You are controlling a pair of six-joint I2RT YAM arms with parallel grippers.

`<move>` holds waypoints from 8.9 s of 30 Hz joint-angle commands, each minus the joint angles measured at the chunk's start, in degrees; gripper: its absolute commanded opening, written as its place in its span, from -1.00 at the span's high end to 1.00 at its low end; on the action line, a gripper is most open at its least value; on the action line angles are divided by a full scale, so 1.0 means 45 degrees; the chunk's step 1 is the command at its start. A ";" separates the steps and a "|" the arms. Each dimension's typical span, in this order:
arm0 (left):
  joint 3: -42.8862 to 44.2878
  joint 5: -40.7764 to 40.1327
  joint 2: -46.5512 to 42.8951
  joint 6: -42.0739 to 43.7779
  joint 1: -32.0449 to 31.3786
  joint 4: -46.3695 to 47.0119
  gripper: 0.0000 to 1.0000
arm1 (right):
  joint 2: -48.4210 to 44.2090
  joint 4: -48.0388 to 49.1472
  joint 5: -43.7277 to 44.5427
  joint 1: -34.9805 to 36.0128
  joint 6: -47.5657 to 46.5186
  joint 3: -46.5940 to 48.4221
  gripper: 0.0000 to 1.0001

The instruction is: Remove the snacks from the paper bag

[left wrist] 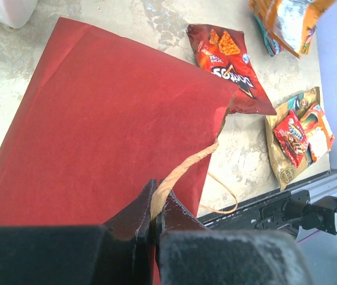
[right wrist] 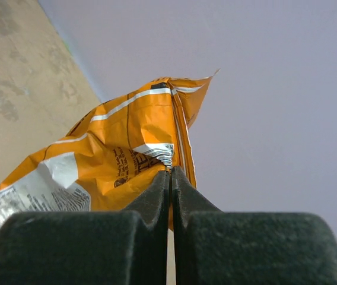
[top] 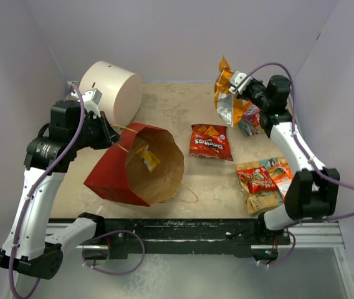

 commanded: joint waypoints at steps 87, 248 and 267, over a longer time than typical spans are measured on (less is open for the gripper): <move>-0.2301 -0.0642 -0.1854 -0.1073 0.0127 -0.0649 1.00 | 0.4707 -0.1904 -0.0562 0.1744 1.5693 -0.2067 -0.24; -0.2181 0.1851 -0.1791 -0.1324 0.1682 0.0667 1.00 | -0.2250 -0.5144 1.0779 0.7081 1.4763 0.0431 0.73; -0.1766 0.3624 0.1185 0.1732 0.0498 0.3680 1.00 | -0.1949 -0.4860 1.0234 0.6952 1.4946 -0.0083 0.73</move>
